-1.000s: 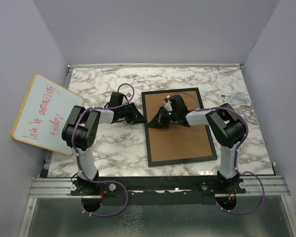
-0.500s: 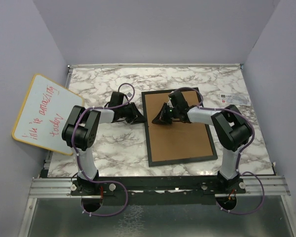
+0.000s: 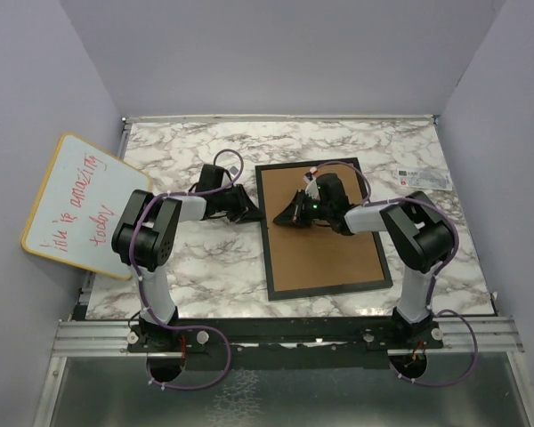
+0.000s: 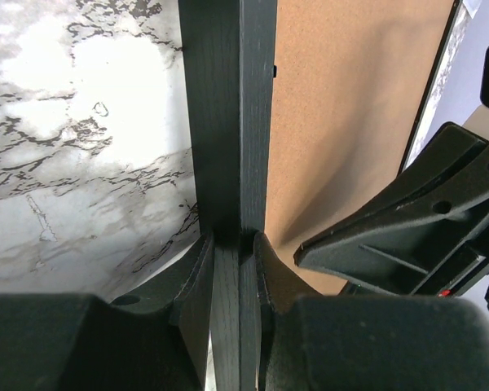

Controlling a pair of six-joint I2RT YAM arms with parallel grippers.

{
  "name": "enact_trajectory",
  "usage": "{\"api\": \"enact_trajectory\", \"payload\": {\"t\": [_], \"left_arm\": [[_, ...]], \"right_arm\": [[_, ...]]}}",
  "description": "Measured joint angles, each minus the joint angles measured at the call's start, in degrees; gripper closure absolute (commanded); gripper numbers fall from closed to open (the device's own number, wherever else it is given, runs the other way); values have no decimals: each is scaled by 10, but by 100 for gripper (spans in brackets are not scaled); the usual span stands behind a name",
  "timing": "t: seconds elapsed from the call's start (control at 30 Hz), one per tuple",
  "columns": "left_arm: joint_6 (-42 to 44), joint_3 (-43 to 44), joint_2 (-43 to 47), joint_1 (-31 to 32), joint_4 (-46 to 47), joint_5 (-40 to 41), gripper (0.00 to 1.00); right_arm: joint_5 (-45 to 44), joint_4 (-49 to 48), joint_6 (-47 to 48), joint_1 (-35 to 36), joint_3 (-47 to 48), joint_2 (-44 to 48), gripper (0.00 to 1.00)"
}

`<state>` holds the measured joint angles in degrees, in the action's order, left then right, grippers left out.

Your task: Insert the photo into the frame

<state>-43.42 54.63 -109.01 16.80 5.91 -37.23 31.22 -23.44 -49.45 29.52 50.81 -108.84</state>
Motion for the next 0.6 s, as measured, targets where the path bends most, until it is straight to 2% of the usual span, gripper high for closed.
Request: {"api": "enact_trajectory", "payload": {"t": [0.13, 0.27, 0.5, 0.6], "left_arm": [[0, 0, 0, 0, 0, 0, 90], [0, 0, -1, 0, 0, -1, 91], [0, 0, -3, -1, -1, -5, 91], [0, 0, -4, -2, -1, -7, 91]], "right_arm": [[25, -39, -15, 0, 4, -12, 99], [22, -43, -31, 1, 46, -28, 99], [-7, 5, -34, 1, 174, -79, 87], [-18, 35, -31, 1, 211, -99, 85]]}}
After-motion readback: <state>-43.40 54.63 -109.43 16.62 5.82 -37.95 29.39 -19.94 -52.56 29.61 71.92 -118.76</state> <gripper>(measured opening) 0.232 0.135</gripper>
